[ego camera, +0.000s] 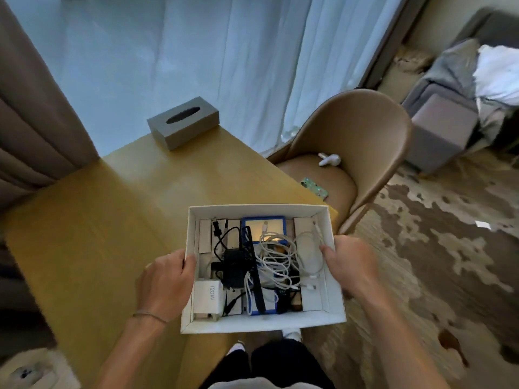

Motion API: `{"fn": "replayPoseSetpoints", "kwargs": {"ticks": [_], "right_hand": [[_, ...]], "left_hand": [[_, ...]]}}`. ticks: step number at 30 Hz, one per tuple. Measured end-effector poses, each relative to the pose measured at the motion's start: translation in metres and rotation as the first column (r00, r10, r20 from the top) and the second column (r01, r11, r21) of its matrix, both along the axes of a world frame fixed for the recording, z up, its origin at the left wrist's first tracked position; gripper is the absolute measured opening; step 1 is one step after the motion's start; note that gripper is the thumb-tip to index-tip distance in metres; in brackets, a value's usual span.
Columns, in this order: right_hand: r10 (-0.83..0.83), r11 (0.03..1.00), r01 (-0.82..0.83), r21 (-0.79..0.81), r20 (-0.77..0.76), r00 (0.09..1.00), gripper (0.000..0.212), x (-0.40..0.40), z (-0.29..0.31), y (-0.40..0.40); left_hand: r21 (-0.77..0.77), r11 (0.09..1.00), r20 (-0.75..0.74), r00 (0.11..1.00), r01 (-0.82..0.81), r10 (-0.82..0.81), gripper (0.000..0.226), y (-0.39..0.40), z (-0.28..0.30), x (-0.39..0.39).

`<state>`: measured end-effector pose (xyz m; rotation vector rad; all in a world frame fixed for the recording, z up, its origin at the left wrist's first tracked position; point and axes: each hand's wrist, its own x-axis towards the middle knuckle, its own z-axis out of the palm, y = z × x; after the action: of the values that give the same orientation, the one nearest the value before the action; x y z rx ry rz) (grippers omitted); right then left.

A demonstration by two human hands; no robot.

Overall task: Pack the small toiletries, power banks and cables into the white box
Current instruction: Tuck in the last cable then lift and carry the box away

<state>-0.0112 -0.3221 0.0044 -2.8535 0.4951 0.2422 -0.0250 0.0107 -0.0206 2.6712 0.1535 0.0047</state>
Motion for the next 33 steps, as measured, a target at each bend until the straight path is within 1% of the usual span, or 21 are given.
{"fn": "replayPoseSetpoints", "kwargs": {"ticks": [4, 7, 10, 14, 18, 22, 25, 28, 30, 32, 33], "right_hand": [[-0.186, 0.982, 0.185, 0.031, 0.013, 0.983, 0.039, -0.062, 0.005, -0.034], [-0.304, 0.953, 0.304, 0.000, 0.008, 0.953, 0.041, -0.112, 0.007, -0.061], [-0.425, 0.905, 0.426, -0.014, 0.020, 0.905, 0.044, -0.166, 0.010, -0.090], [-0.573, 0.820, 0.572, 0.032, 0.052, 0.818, 0.046, -0.250, 0.012, -0.128], [-0.704, 0.710, 0.702, 0.052, 0.039, 0.709, 0.044, -0.345, 0.008, -0.165], [-0.818, 0.575, 0.815, 0.078, 0.047, 0.573, 0.044, -0.452, 0.003, -0.202], [-0.868, 0.497, 0.862, 0.100, 0.056, 0.493, 0.046, -0.526, -0.001, -0.222], [-0.925, 0.379, 0.919, 0.110, 0.064, 0.374, 0.048, -0.605, -0.003, -0.238], [-0.958, 0.283, 0.955, 0.091, 0.062, 0.279, 0.047, -0.657, -0.006, -0.245], [-0.976, 0.213, 0.973, 0.086, 0.069, 0.208, 0.047, -0.693, -0.009, -0.249], [-0.984, 0.168, 0.982, 0.087, 0.072, 0.162, 0.047, -0.716, -0.011, -0.251]], "left_hand": [[-0.023, 0.987, -0.002, 0.988, 0.157, -0.157, 0.052, -0.036, 0.006, -0.003], [-0.016, 0.962, -0.018, 0.962, 0.272, -0.272, 0.053, -0.073, 0.012, -0.012], [-0.010, 0.920, -0.037, 0.919, 0.393, -0.393, 0.051, -0.114, 0.017, -0.028], [0.004, 0.847, -0.031, 0.847, 0.531, -0.531, 0.049, -0.177, 0.021, -0.061], [-0.039, 0.740, -0.001, 0.741, 0.671, -0.672, 0.049, -0.247, 0.019, -0.111], [0.072, 0.639, 0.027, 0.639, 0.766, -0.768, 0.049, -0.322, 0.023, -0.182], [0.061, 0.571, 0.023, 0.571, 0.818, -0.821, 0.048, -0.370, 0.023, -0.236], [0.069, 0.486, 0.008, 0.487, 0.871, -0.873, 0.048, -0.422, 0.021, -0.295], [0.074, 0.427, 0.000, 0.429, 0.901, -0.904, 0.049, -0.457, 0.020, -0.337], [0.063, 0.396, -0.019, 0.398, 0.916, -0.917, 0.049, -0.482, 0.018, -0.368], [0.058, 0.363, -0.025, 0.364, 0.930, -0.931, 0.050, -0.498, 0.016, -0.387]]}}
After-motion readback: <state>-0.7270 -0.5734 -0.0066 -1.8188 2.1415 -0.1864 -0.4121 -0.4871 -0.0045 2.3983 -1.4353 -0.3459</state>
